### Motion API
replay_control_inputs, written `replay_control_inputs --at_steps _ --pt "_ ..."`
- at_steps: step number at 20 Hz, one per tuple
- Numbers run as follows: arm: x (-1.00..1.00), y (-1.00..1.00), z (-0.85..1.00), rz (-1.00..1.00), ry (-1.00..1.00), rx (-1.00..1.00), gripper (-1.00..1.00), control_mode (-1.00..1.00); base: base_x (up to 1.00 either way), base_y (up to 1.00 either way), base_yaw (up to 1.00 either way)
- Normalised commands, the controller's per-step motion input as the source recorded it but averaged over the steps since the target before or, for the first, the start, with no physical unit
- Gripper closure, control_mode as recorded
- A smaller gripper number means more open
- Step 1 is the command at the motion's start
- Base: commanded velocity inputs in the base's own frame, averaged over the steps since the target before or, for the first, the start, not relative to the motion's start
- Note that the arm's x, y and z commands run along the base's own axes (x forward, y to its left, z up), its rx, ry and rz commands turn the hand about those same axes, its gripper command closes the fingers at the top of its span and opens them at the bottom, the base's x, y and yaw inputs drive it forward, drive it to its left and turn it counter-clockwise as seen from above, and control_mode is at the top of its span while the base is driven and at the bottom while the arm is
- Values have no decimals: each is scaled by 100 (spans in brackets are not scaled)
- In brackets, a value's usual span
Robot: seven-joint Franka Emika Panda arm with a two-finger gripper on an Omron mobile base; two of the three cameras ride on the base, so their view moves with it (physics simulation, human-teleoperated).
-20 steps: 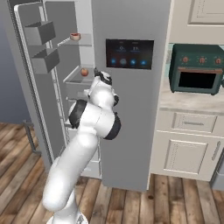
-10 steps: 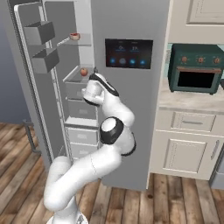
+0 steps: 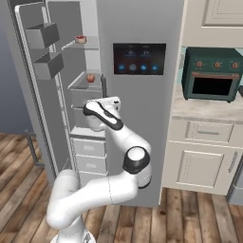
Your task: There's a steak in the fridge that needs to be moved to the freezer for freezing. Pick up the steak from the fridge, place it on any shelf in the freezer, and close the fridge and freezer doors when done.
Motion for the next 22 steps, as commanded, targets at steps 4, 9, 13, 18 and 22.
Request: replay_control_inputs --at_steps 4,9,13,18,22 --pt "67 6 21 0 0 0 -100 -100 0 0 0" --pt "100 -1 2 0 5 0 -100 -100 0 0 0" --pt "72 -15 18 1 4 1 -100 -100 0 0 0" --pt "36 -12 43 0 0 0 -100 -100 0 0 0" --pt "13 -18 64 0 -1 0 -100 -100 0 0 0"
